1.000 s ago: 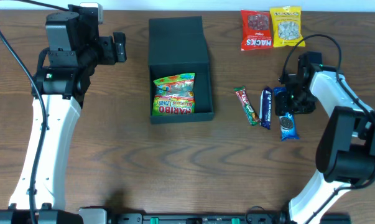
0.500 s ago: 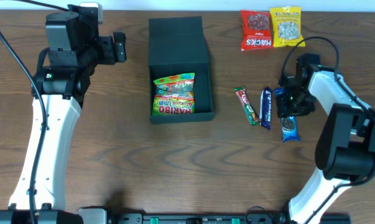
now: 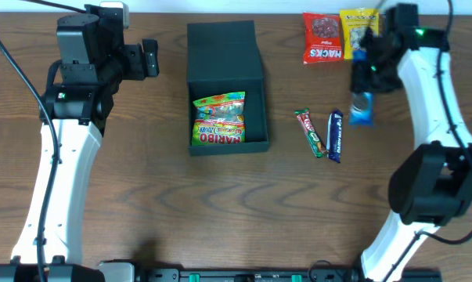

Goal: Pack container
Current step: 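Grasp the blue Oreo pack with the right gripper, then place the Oreo pack into the box beside the gummy bags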

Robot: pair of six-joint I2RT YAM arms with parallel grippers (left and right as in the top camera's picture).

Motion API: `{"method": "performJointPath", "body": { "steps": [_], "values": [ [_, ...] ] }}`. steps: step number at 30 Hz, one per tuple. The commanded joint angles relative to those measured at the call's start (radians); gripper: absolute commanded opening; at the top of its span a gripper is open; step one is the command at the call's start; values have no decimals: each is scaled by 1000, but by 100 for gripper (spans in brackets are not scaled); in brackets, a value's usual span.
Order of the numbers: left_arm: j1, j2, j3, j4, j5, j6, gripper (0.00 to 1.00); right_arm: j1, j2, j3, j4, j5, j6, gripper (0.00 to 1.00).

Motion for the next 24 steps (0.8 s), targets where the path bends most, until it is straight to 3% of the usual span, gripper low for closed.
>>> {"method": "performJointPath", "body": {
  "steps": [1, 6, 12, 24],
  "values": [
    [0, 0, 26, 1, 2, 0, 95, 117, -6, 25, 23, -106, 123, 29],
    [0, 0, 26, 0, -1, 0, 95, 278, -5, 14, 119, -109, 239, 27],
    [0, 0, 26, 0, 0, 0, 95, 403, 17, 12, 216, -109, 276, 27],
    [0, 0, 26, -25, 0, 0, 95, 470, 120, 12, 180, -113, 304, 27]
  ]
}}
